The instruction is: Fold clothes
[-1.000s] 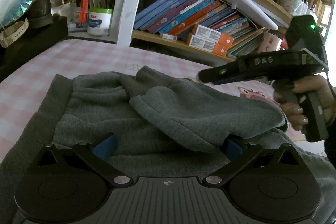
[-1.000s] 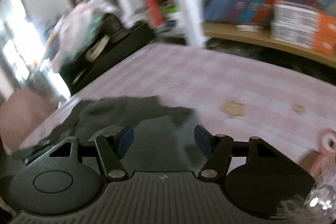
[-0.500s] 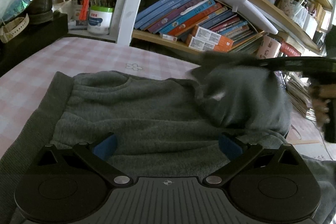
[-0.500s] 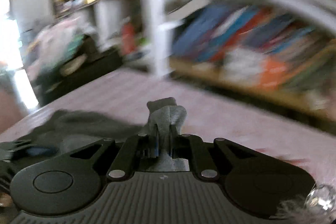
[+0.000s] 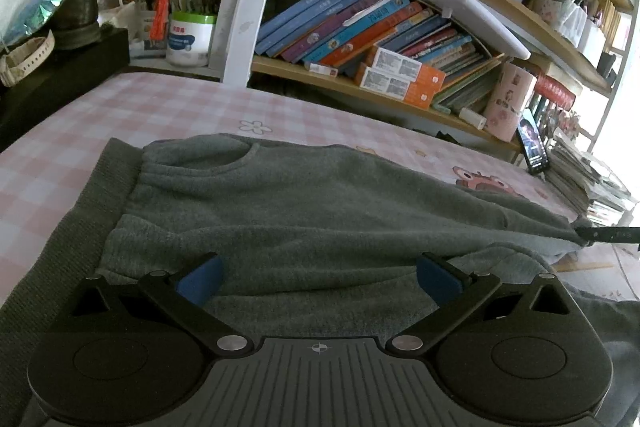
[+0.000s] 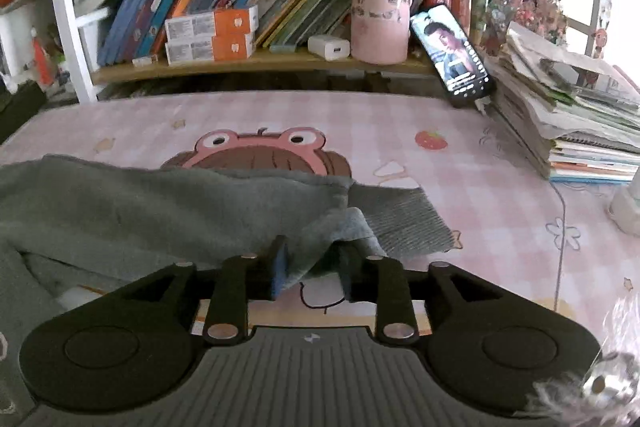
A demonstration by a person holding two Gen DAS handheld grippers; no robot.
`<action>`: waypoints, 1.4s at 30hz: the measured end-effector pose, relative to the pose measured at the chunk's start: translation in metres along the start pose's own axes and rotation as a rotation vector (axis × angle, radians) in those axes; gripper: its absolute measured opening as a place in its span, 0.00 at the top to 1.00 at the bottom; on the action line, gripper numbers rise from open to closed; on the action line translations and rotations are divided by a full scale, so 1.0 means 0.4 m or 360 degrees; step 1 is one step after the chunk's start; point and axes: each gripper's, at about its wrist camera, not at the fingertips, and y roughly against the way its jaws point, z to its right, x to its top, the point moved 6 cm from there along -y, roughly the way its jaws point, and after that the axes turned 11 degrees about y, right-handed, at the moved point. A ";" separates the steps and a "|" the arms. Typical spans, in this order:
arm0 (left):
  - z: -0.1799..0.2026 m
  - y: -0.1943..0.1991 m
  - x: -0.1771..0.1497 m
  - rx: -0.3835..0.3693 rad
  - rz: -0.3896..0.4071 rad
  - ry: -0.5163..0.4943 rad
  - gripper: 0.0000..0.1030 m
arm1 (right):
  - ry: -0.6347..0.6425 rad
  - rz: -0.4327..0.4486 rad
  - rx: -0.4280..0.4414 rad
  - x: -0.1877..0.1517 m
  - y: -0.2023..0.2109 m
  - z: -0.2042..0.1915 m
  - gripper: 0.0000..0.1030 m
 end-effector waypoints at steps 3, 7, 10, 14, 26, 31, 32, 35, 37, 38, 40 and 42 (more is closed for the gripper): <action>0.001 0.000 0.000 0.0003 -0.0001 -0.0002 0.00 | -0.0090 0.0083 -0.0030 0.019 0.028 0.040 0.66; 0.002 0.000 -0.001 0.0006 -0.0002 -0.0005 0.00 | -0.0217 0.0141 -0.0133 0.036 0.045 0.109 0.52; 0.002 0.000 -0.001 0.0006 -0.0002 -0.0005 0.00 | -0.0325 0.0083 -0.0142 0.022 0.023 0.156 0.47; 0.002 0.000 -0.001 0.0005 -0.0002 -0.0005 0.00 | -0.0360 -0.0032 -0.0140 0.001 -0.034 0.178 0.41; 0.002 0.000 0.000 0.0004 -0.0002 -0.0005 0.00 | -0.0034 0.0151 -0.0087 0.079 -0.032 0.089 0.86; 0.001 -0.001 0.000 0.0004 -0.0003 -0.0005 0.00 | 0.0223 0.0693 -0.0338 0.187 0.157 0.015 0.86; 0.001 -0.001 0.000 0.0004 -0.0002 -0.0005 0.00 | 0.0257 0.0687 -0.0384 0.193 0.160 0.013 0.85; 0.001 -0.001 0.000 0.0004 -0.0002 -0.0005 0.00 | 0.0311 0.0456 -0.0460 0.185 0.093 0.038 0.52; 0.001 -0.001 0.000 0.0002 -0.0001 -0.0004 0.00 | 0.0278 0.0345 -0.0471 0.162 0.042 0.076 0.42; 0.001 -0.001 0.000 0.0002 -0.0001 -0.0004 0.00 | 0.0233 0.0313 -0.0463 0.149 0.024 0.096 0.43; 0.001 -0.001 -0.001 0.0001 -0.0001 -0.0004 0.00 | 0.0091 0.0257 -0.0396 0.118 0.007 0.122 0.43; 0.001 -0.001 -0.001 0.0001 -0.0001 -0.0004 0.00 | 0.0033 0.0213 -0.0268 0.091 -0.007 0.113 0.45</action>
